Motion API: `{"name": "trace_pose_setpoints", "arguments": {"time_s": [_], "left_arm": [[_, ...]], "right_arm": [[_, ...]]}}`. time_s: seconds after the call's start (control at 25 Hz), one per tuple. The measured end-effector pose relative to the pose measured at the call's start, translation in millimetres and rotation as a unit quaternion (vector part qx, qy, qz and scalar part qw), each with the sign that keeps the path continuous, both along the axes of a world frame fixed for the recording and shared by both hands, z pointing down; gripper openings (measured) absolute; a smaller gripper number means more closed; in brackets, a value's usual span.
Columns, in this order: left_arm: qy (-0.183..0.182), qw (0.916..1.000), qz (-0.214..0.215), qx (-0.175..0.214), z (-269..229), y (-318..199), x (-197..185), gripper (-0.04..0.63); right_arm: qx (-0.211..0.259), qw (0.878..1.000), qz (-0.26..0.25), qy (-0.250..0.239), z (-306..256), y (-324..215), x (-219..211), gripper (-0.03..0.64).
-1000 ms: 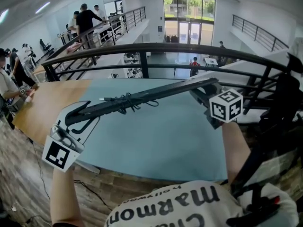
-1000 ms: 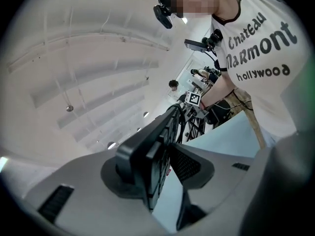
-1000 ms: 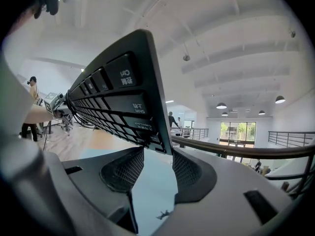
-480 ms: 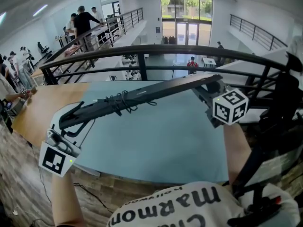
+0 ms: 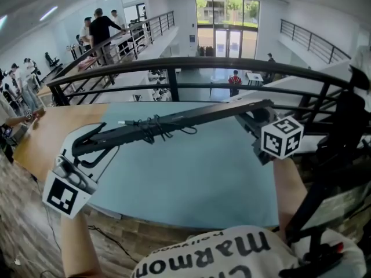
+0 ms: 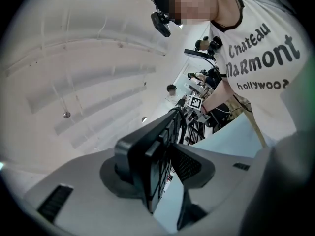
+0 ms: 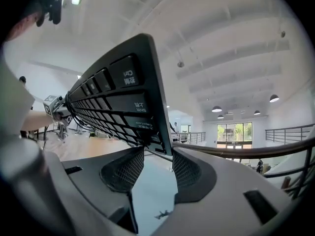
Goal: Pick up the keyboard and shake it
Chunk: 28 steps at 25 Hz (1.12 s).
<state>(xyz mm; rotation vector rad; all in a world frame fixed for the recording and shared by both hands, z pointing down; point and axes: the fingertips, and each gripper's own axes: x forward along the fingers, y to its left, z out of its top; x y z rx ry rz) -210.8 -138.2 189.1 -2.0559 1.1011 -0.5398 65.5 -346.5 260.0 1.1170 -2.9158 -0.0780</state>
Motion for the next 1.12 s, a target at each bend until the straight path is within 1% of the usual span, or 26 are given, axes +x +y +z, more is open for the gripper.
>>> {"name": "trace_pose_setpoints", "arguments": {"time_s": [0.08, 0.16, 0.48, 0.72, 0.88, 1.12], "left_arm": [[0.022, 0.9995, -0.006, -0.022, 7.4, -3.0, -3.8, 0.175], [0.029, 0.9992, -0.005, -0.028, 10.0, -6.2, -4.9, 0.175], [0.028, 0.9991, -0.004, -0.033, 11.8, -11.6, -0.6, 0.176], [0.038, 0.9987, -0.002, -0.034, 12.3, -9.2, -3.6, 0.176], [0.034, 0.9988, -0.004, -0.036, 12.3, -8.9, -3.9, 0.176], [0.039, 0.9987, -0.003, -0.033, 9.7, -8.5, -3.1, 0.178]], "right_arm": [[-0.009, 1.0, 0.0, 0.007, 7.3, 0.1, -0.1, 0.201], [-0.016, 1.0, 0.001, 0.01, 11.2, -1.8, -0.8, 0.199], [-0.039, 0.999, 0.001, 0.003, 18.3, -7.4, 2.6, 0.199], [-0.039, 0.999, 0.005, 0.004, 17.3, -5.2, -0.4, 0.199], [-0.04, 0.999, 0.005, 0.001, 17.1, -4.7, -0.2, 0.199], [-0.038, 0.999, 0.001, -0.001, 16.8, -4.9, -0.3, 0.196]]}}
